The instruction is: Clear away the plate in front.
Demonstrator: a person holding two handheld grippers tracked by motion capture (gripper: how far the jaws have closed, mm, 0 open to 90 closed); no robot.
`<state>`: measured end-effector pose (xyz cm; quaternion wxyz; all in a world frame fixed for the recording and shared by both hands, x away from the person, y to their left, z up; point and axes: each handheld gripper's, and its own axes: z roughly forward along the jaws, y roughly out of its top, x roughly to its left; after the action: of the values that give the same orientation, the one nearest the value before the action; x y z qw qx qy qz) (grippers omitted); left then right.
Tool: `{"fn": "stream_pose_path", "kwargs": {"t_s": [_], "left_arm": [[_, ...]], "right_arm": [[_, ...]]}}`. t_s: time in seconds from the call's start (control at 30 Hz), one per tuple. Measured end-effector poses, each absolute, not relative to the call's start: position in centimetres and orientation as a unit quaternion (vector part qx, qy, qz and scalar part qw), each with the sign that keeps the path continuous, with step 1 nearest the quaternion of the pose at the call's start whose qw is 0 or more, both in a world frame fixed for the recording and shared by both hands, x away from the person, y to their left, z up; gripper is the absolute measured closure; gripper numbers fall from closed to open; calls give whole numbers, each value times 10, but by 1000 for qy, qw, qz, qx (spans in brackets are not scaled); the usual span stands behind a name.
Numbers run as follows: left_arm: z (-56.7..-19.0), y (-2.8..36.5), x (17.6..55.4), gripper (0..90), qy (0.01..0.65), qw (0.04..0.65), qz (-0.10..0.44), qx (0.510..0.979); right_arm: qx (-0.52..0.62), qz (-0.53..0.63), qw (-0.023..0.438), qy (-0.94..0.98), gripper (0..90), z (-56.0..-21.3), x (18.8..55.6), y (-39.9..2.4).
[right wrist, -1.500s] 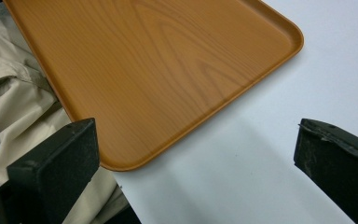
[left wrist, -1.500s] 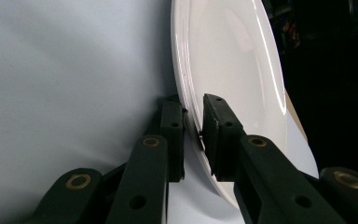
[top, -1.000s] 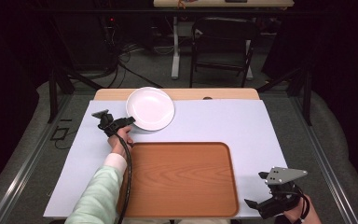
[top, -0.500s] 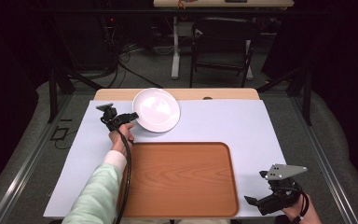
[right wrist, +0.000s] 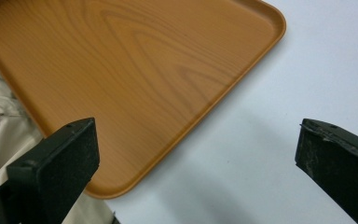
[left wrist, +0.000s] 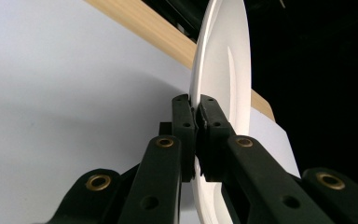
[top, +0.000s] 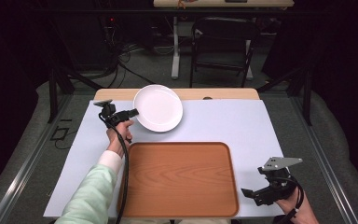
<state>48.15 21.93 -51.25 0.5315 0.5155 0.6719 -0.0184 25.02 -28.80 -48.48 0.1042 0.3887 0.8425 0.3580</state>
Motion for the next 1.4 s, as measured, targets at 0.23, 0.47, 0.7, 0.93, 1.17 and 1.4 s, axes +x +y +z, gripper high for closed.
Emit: {"fn": "stream_pose_path", "kwargs": {"t_s": [0.23, 0.47, 0.7, 0.93, 1.17, 1.4], "left_arm": [[-499, 220, 475, 874, 654, 542, -16, 528], [-488, 214, 466, 874, 633, 553, -22, 541], [-481, 205, 456, 874, 611, 563, -32, 556], [-477, 201, 446, 874, 594, 571, -40, 566], [-474, 196, 435, 874, 577, 579, -53, 574], [-471, 188, 423, 874, 556, 584, -60, 588]], "right_arm": [[389, 373, 96, 837, 0, -480, 264, -279], [384, 387, 74, 835, 0, -482, 286, -266], [388, 380, 61, 837, 0, -485, 310, -251], [389, 388, 61, 833, 0, -485, 331, -236], [397, 393, 53, 828, 21, -487, 349, -224], [409, 409, 37, 815, 34, -488, 367, -213]]}}
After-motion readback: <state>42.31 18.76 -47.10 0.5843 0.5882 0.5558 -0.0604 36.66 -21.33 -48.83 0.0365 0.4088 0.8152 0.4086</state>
